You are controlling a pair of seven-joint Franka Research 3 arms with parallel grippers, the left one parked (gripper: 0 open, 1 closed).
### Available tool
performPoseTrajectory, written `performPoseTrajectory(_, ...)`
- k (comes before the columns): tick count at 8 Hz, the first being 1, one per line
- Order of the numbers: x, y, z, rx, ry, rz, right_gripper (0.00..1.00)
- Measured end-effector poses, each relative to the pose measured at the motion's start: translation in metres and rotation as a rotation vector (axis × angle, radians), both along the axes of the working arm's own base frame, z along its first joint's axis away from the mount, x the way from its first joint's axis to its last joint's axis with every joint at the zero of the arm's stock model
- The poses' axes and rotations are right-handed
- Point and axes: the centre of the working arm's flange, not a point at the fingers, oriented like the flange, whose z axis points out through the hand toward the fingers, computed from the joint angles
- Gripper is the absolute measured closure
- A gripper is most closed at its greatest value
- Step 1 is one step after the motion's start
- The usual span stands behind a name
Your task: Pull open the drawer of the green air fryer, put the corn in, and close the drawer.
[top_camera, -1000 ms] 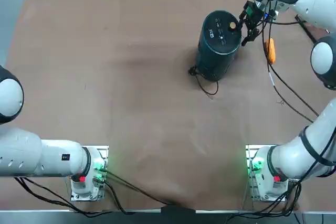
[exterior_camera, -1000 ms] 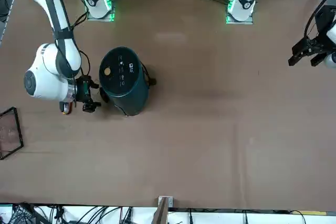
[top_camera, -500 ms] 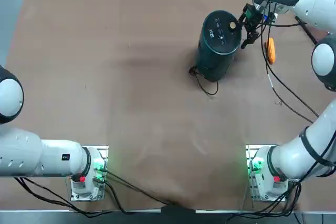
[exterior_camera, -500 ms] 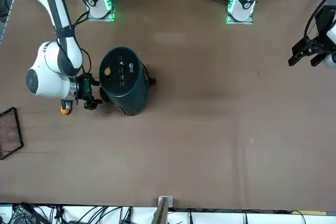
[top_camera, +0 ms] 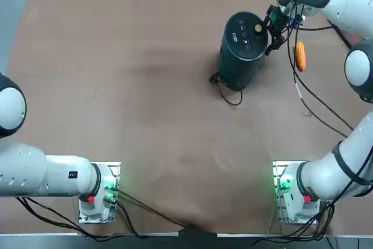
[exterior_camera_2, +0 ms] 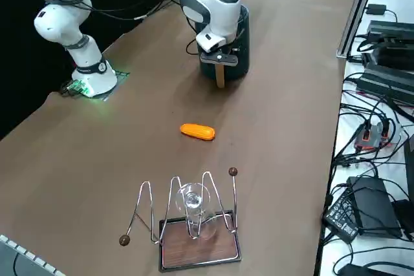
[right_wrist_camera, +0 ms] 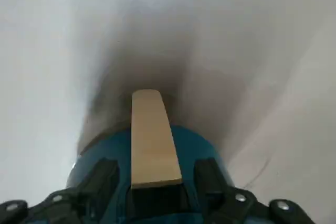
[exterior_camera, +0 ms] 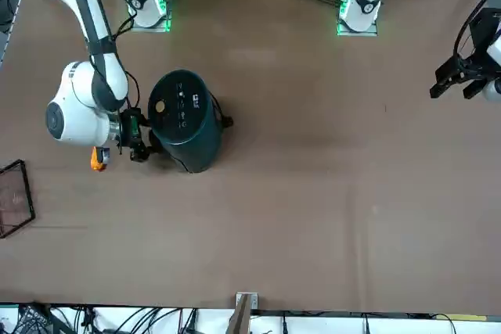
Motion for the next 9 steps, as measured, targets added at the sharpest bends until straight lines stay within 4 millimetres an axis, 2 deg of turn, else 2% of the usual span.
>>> performPoseTrajectory(1,-0.001,-0.001,-0.001,-0.001,0.002,-0.001,0.2)
performPoseTrajectory(2,0.0,-0.003,-0.001,-0.002,-0.001,-0.006,0.41)
performPoseTrajectory(3,0.001,-0.004,0.0,-0.001,-0.012,-0.013,0.52)
performPoseTrajectory(6,0.002,-0.011,0.0,0.0,-0.016,-0.014,0.52)
performPoseTrajectory(9,0.006,-0.039,0.0,0.0,-0.029,-0.037,0.52)
